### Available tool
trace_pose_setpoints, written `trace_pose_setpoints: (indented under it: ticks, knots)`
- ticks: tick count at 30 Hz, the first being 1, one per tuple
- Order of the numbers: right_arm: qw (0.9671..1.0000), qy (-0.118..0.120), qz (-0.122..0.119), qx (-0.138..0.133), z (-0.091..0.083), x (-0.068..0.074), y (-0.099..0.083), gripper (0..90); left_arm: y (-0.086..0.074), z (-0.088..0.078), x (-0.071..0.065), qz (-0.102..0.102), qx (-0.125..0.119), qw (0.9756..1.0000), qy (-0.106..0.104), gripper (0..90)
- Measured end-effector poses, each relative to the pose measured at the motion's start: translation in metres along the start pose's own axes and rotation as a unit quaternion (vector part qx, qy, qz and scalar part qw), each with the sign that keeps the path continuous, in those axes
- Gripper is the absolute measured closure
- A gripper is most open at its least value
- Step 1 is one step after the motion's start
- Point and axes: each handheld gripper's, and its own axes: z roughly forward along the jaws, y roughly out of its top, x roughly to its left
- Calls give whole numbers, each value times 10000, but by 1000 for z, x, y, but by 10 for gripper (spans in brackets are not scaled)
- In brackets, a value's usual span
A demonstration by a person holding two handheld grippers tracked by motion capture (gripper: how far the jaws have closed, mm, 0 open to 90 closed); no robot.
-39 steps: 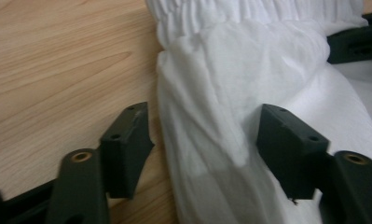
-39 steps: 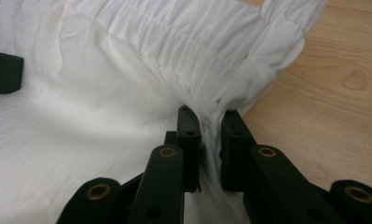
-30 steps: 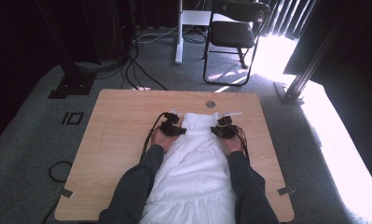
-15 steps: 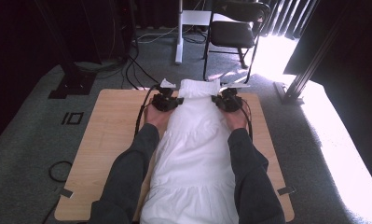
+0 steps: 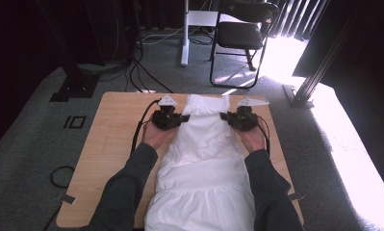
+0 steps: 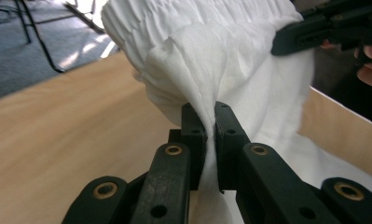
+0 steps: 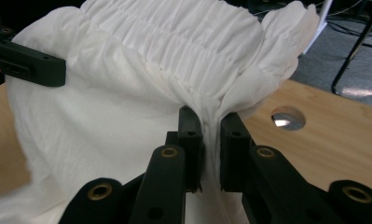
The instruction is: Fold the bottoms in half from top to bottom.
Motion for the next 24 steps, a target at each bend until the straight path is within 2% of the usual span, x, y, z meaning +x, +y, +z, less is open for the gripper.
trace_pose_setpoints:
  ticks: [1, 2, 3, 4, 5, 6, 7, 8, 9, 10, 11, 12, 13, 14, 15, 16, 17, 18, 19, 20, 21, 22, 23, 24]
  knots:
    - [10000, 0, 0, 0, 0, 0, 0, 822, 0, 0, 0, 0, 0, 10000, 0, 867]
    - [9999, 102, -20, -15, -10, 6, -11, 821, -10, -7, -12, 1, 7, 9999, -170, 866]
    - [9999, 102, -20, -15, -10, 6, -11, 821, -10, -7, -12, 1, 7, 9999, -170, 864]
    - [9998, 191, -104, 42, -21, 14, -23, 820, -22, -17, -28, 52, 47, 9996, -287, 862]
    - [9998, 191, -104, 42, -21, 14, -23, 820, -22, -17, -28, 52, 47, 9996, -287, 863]
    - [9995, 276, -143, 78, -33, 23, -37, 819, -33, -23, -41, 116, 133, 9989, -437, 861]
    - [9995, 276, -143, 78, -33, 23, -37, 819, -33, -23, -41, 116, 133, 9989, -437, 860]
    - [9989, 409, -170, 129, -45, 31, -54, 817, -49, -28, -56, 126, 243, 9981, -553, 859]
    - [9989, 409, -170, 129, -45, 31, -54, 817, -49, -28, -56, 126, 243, 9981, -553, 855]
    - [9983, 450, -273, 265, -54, 40, -73, 813, -71, -29, -73, 295, 503, 9962, -655, 852]
    - [9983, 450, -273, 265, -54, 40, -73, 813, -71, -29, -73, 295, 503, 9962, -655, 850]
    - [9975, 566, -215, 376, -61, 45, -93, 811, -91, -25, -85, 288, 733, 9937, -794, 847]
    - [9975, 566, -215, 376, -61, 45, -93, 811, -91, -25, -85, 288, 733, 9937, -794, 843]
    - [9963, 566, -252, 603, -63, 50, -114, 807, -108, -20, -94, 204, 964, 9909, -912, 840]
    - [9956, 583, -236, 694, -63, 52, -121, 806, -119, -16, -97, 157, 1144, 9886, -965, 839]
    - [9946, 608, -213, 812, -63, 54, -133, 805, -125, -14, -100, 155, 1229, 9879, -932, 835]
    - [9946, 608, -213, 812, -63, 54, -133, 805, -125, -14, -100, 155, 1229, 9879, -932, 833]
    - [9923, 603, -211, 1059, -60, 57, -151, 801, -140, -7, -102, 98, 1420, 9854, -931, 833]
    - [9923, 603, -211, 1059, -60, 57, -151, 801, -140, -7, -102, 98, 1420, 9854, -931, 833]
    - [9902, 584, -145, 1261, -53, 58, -165, 799, -153, 2, -101, -78, 1665, 9822, -870, 833]
    - [9902, 584, -145, 1261, -53, 58, -165, 799, -153, 2, -101, -78, 1665, 9822, -870, 833]
    - [9867, 509, -185, 1535, -43, 59, -176, 796, -161, 8, -98, -112, 1663, 9825, -826, 840]
    - [9867, 509, -185, 1535, -43, 59, -176, 796, -161, 8, -98, -112, 1663, 9825, -826, 849]
    - [9875, 535, -127, 1478, -37, 57, -179, 796, -162, 9, -93, -266, 1623, 9826, -868, 852]
